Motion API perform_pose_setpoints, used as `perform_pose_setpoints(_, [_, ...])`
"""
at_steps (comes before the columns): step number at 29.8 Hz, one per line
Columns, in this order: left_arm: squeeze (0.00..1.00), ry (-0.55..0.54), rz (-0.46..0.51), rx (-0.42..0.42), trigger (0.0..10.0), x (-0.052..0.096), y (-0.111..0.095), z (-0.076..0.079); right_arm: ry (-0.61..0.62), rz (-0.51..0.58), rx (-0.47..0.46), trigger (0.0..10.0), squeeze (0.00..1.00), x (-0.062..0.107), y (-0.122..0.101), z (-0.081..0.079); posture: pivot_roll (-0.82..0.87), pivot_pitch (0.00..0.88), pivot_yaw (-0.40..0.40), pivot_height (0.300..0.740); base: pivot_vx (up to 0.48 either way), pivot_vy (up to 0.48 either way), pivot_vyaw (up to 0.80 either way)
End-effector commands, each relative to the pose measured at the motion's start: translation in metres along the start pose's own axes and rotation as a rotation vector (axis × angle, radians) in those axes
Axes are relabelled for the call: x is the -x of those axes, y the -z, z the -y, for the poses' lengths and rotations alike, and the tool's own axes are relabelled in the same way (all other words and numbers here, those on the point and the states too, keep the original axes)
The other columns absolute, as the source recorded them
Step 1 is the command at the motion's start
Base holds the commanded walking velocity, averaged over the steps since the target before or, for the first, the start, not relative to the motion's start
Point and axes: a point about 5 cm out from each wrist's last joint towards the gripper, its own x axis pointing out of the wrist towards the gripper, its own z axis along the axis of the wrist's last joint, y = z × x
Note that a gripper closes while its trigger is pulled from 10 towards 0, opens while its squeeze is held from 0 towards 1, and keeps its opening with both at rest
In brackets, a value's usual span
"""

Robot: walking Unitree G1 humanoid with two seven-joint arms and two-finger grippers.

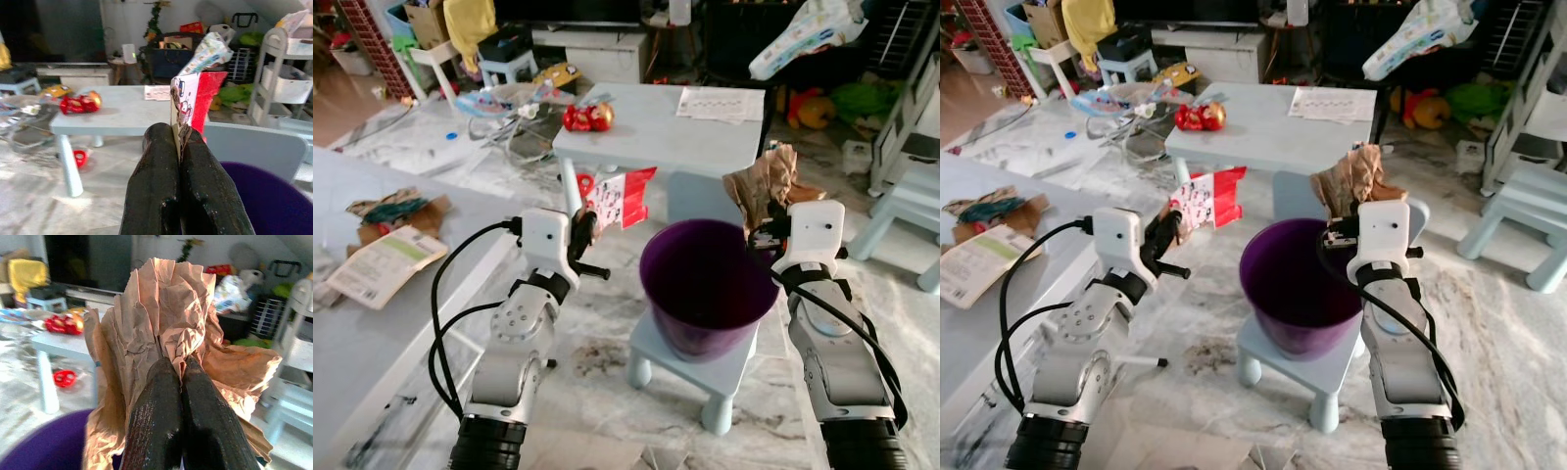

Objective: Picking trash to rubbish bin

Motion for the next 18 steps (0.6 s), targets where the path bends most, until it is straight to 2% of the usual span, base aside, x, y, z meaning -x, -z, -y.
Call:
perform_pose_setpoints(1, [0.0,0.008,-0.012,0.001,10.0,-0.0004,0.0005,0.0005,0.003,0.002,-0.003,10.0,0.0,-0.0006,-0.0011,-0.0003,-0.07,0.082,0.086,0.74,0.0,0.0,0.0])
perform_pose_setpoints(8, [0.0,0.025,-0.014,-0.002,10.0,-0.0001,0.0009,0.0039,0.001,0.0,-0.002,10.0,0.0,-0.0008,-0.0007,-0.0005,-0.07,0.081,0.086,0.74,0.0,0.0,0.0])
perform_pose_setpoints(16, [0.0,0.026,-0.016,0.002,10.0,-0.0005,0.0011,0.0039,0.001,-0.003,0.001,10.0,0.0,-0.0006,-0.0004,-0.0004,-0.08,0.081,0.086,0.74,0.0,-0.375,0.0])
perform_pose_setpoints(18, [0.0,0.026,-0.015,0.001,10.0,-0.0004,0.001,0.0038,0.002,-0.005,0.002,10.0,0.0,-0.0005,-0.0002,-0.0001,-0.08,0.081,0.086,0.74,0.0,-0.122,0.0])
